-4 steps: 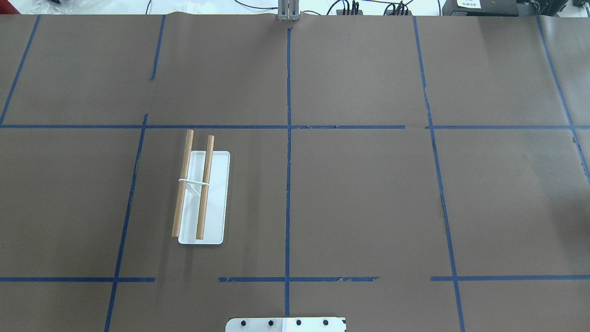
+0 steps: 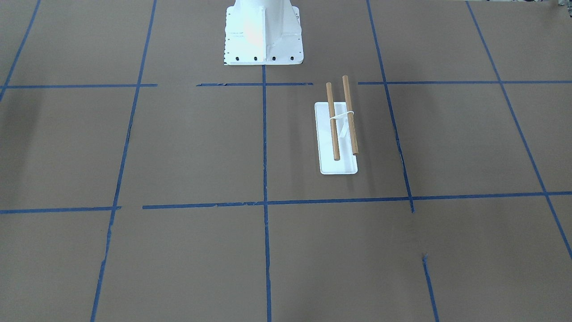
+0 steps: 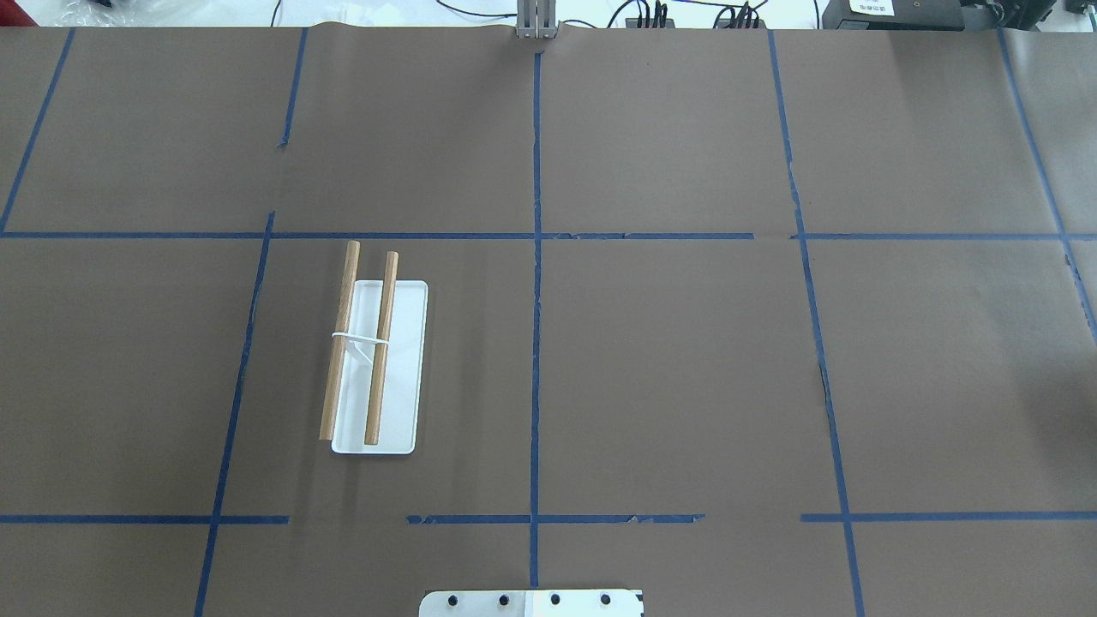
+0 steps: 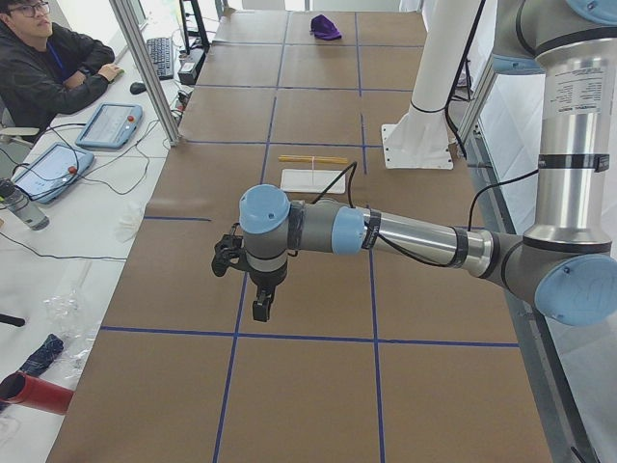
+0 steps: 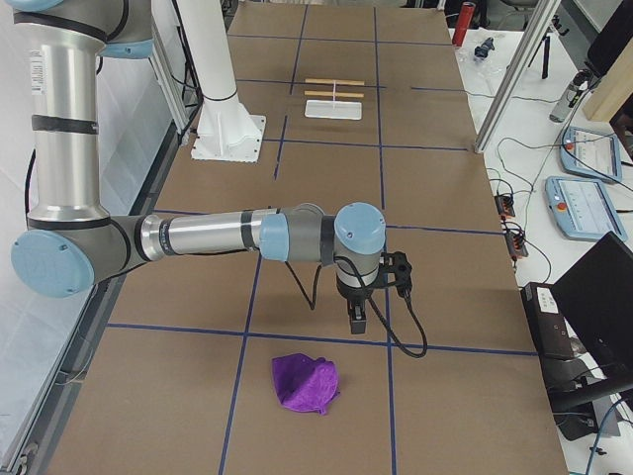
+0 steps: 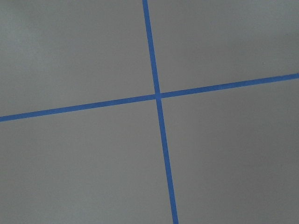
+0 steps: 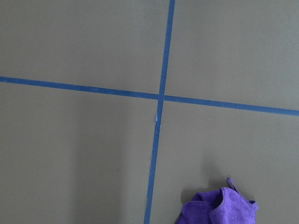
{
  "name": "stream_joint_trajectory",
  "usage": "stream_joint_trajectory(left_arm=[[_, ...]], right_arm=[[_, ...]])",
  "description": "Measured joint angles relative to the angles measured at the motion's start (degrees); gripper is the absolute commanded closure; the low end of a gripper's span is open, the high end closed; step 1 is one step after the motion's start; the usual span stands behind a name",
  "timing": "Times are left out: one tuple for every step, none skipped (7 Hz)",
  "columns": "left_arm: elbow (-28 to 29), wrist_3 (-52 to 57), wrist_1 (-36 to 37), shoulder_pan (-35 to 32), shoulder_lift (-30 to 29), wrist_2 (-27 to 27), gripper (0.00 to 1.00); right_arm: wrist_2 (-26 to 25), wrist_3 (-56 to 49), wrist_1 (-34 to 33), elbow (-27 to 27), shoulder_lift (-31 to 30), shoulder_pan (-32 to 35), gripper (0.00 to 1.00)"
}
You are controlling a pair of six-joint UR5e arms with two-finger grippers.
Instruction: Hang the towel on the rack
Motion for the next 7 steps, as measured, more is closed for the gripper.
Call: stream_joint_trajectory(left_arm=[[-0.50,-0.16,-0.99,0.04,-1.18,-0.22,0.00],[-0.39,-0.41,-3.71,0.05,-2.88,-0.24,0.00],[0.16,-0.83,-7.02,0.10,-4.15,-0.18,0.00],[1.27,-1.47,-10.26,0.15,-4.69,-0.25,0.00],[2.44,-2.06,-13.64,0.16,-4.61,-0.41,0.00],[3.12,-2.38,-16.23,0.17,-4.41,-0.48,0.00],[3.33,-2.50,-17.35,0.17,-4.35,-0.51,0.00]], right_arm=[[-0.13,-0.08,0.01,1.36,0.15,-0.75,0.00],[-0.24,-0.20,0.01,2.19,0.28,-1.94,0.02],[-0.31,-0.96,0.03,2.64,0.02,-2.60,0.00],[-0.79,-3.64,0.71,2.71,-1.27,-2.96,0.00],[-2.35,-7.21,2.75,2.44,-3.64,-3.19,0.00],[-4.74,-9.99,6.27,1.35,-6.31,-3.56,0.05],[-6.36,-11.88,10.96,-1.52,-8.30,-4.25,0.10]])
